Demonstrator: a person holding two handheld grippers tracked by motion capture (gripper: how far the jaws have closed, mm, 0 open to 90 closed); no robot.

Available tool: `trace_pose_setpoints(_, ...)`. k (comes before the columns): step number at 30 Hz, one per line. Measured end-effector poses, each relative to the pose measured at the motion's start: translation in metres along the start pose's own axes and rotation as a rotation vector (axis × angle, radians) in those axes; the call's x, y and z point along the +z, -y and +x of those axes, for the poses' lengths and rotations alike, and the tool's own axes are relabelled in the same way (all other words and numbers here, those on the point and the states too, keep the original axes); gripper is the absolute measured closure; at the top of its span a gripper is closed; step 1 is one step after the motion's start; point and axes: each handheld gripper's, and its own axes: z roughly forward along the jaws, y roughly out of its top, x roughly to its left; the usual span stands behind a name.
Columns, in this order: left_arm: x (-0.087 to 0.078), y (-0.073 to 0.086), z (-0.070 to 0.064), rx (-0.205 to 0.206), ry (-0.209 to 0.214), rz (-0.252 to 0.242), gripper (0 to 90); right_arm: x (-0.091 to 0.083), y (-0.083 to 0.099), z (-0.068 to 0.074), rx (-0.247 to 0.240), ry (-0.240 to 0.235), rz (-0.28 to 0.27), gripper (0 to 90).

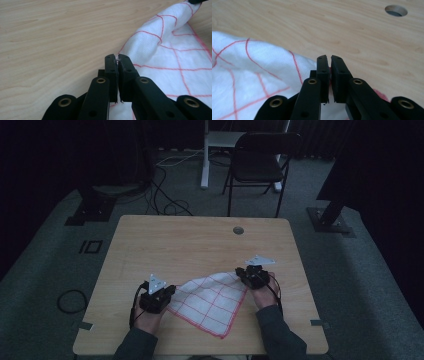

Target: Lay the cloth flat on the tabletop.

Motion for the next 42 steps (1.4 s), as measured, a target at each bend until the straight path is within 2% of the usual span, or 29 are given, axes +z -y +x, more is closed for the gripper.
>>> trace_pose_setpoints(8,-0.006,0.023,-0.016,-0.001,0.045,0.019,87.4,-0.013,0.038,0.006,-0.003,-0.017,0.032,86.1)
trace_pose_setpoints(13,0.000,0.040,-0.025,-0.001,0.068,0.078,87.2,-0.013,0.058,0.011,-0.013,-0.023,0.085,86.1)
trace_pose_setpoints(15,0.006,0.046,-0.027,0.003,0.077,0.116,87.0,-0.012,0.062,0.013,-0.030,-0.022,0.110,86.0)
trace_pose_setpoints(17,0.009,0.048,-0.029,0.005,0.077,0.131,86.3,-0.011,0.063,0.013,-0.033,-0.029,0.129,85.7)
trace_pose_setpoints(20,0.007,0.045,-0.028,0.002,0.087,0.120,82.4,-0.011,0.061,0.012,-0.029,-0.031,0.134,83.4)
trace_pose_setpoints(21,0.006,0.043,-0.028,0.006,0.088,0.113,80.3,-0.012,0.060,0.012,-0.026,-0.025,0.126,79.4)
trace_pose_setpoints(24,0.003,0.037,-0.027,0.003,0.093,0.086,72.9,-0.014,0.052,0.012,-0.021,-0.029,0.095,75.1)
trace_pose_setpoints(29,0.004,0.020,-0.023,0.007,0.087,0.053,69.9,-0.009,0.036,0.017,-0.025,-0.041,0.067,72.2)
trace_pose_setpoints(35,0.023,0.006,-0.016,0.006,0.096,0.067,64.4,0.006,0.020,0.020,-0.017,-0.047,0.074,71.4)
trace_pose_setpoints(42,0.056,-0.005,-0.011,-0.017,0.087,0.133,57.4,0.030,0.012,0.025,0.011,-0.071,0.125,63.3)
